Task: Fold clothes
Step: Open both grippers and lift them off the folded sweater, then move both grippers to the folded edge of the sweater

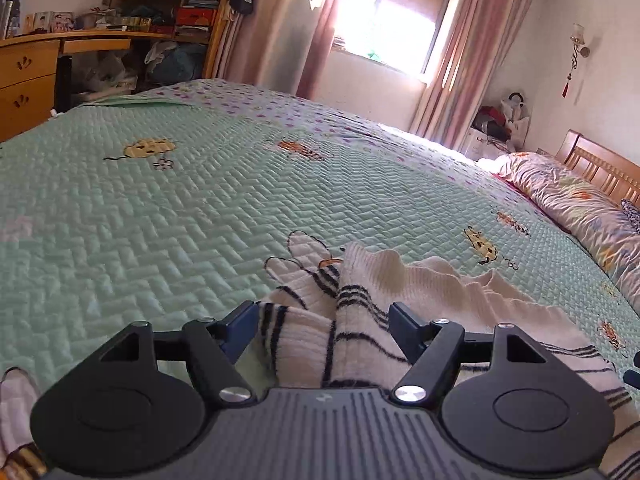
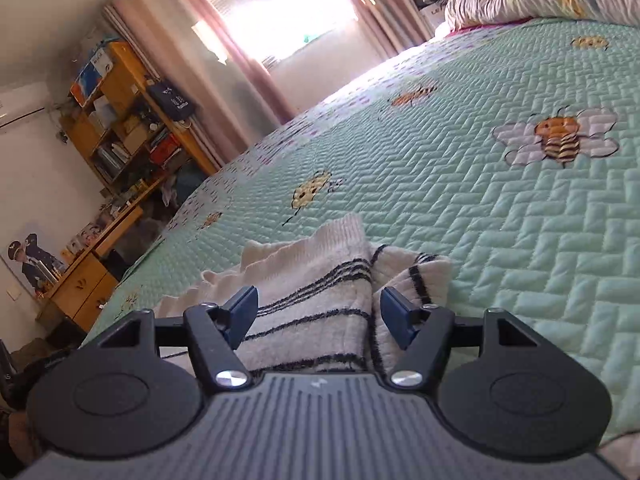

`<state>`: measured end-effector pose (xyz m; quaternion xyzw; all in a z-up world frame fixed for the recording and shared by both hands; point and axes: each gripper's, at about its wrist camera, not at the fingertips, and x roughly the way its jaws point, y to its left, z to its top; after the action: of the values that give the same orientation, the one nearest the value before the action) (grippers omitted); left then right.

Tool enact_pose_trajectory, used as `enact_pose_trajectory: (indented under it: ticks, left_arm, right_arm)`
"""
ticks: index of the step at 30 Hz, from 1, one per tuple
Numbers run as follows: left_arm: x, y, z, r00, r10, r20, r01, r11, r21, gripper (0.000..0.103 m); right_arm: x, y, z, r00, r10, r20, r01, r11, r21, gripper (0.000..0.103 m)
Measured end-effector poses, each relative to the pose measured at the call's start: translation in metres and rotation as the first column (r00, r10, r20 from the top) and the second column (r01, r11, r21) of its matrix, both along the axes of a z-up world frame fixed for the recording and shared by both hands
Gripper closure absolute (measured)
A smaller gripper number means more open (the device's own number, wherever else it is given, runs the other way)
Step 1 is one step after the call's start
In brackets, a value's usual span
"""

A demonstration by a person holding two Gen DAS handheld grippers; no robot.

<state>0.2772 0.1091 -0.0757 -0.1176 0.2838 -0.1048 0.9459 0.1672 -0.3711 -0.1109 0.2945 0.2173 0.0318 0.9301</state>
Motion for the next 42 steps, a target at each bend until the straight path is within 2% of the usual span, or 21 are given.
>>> enact_pose_trajectory:
  ticks: [3,5,7,9,10,11,13,19,26,31,34,42]
  left_arm:
    - [-0.038,0.025,-0.006,0.999,0.042,-0.028,-0.044,0.996,-0.075,0.026]
    - [-0.056,0.031,-0.017,0.997,0.050,-0.062,-0.056,0.995,-0.086,0.026]
    - [-0.068,0.031,-0.032,0.995,0.047,-0.089,-0.053,0.996,-0.075,0.024]
    - [-0.075,0.031,-0.042,0.995,0.047,-0.091,-0.053,0.997,-0.063,0.024]
    - [-0.077,0.032,-0.037,0.993,0.054,-0.106,-0.061,0.996,-0.066,0.024]
    - [-0.081,0.035,-0.032,0.993,0.051,-0.110,-0.061,0.994,-0.089,0.024]
    - [-0.093,0.038,-0.022,0.995,0.034,-0.094,-0.046,0.991,-0.129,0.024]
    - [-0.131,0.033,-0.015,0.999,0.003,-0.052,-0.011,0.989,-0.145,0.023]
    - [-0.153,0.024,-0.030,0.994,-0.003,-0.113,-0.013,0.990,-0.141,0.021]
    - [-0.163,0.029,-0.029,0.994,0.007,-0.111,-0.024,0.988,-0.150,0.020]
    - [-0.164,0.034,-0.025,0.994,0.020,-0.112,-0.041,0.982,-0.183,0.020]
    - [-0.165,0.025,-0.010,0.997,-0.002,-0.079,-0.012,0.985,-0.171,0.019]
  right_arm:
    - [-0.038,0.009,0.010,0.998,0.029,0.052,-0.030,0.999,0.014,0.033]
    - [-0.058,0.021,0.009,0.995,0.068,0.067,-0.069,0.997,0.022,0.031]
    - [-0.067,0.036,0.000,0.994,0.109,0.033,-0.108,0.994,-0.014,0.026]
    - [-0.067,0.040,-0.013,0.997,0.073,-0.039,-0.074,0.996,-0.042,0.026]
    - [-0.069,0.038,-0.017,0.997,0.042,-0.064,-0.044,0.999,-0.026,0.026]
    - [-0.073,0.033,-0.017,0.998,0.021,-0.061,-0.020,1.000,0.013,0.026]
    - [-0.085,0.028,-0.013,0.999,0.000,-0.043,0.002,0.999,0.036,0.027]
    - [-0.122,0.017,0.001,0.998,-0.056,0.005,0.056,0.997,0.059,0.026]
    - [-0.128,0.015,-0.030,0.993,-0.069,-0.092,0.081,0.989,0.124,0.025]
    - [-0.130,0.012,-0.036,0.994,-0.080,-0.074,0.091,0.983,0.161,0.025]
    - [-0.132,0.011,-0.039,0.995,-0.083,-0.063,0.093,0.980,0.177,0.025]
    - [-0.133,0.012,-0.036,0.996,-0.075,-0.039,0.080,0.983,0.167,0.025]
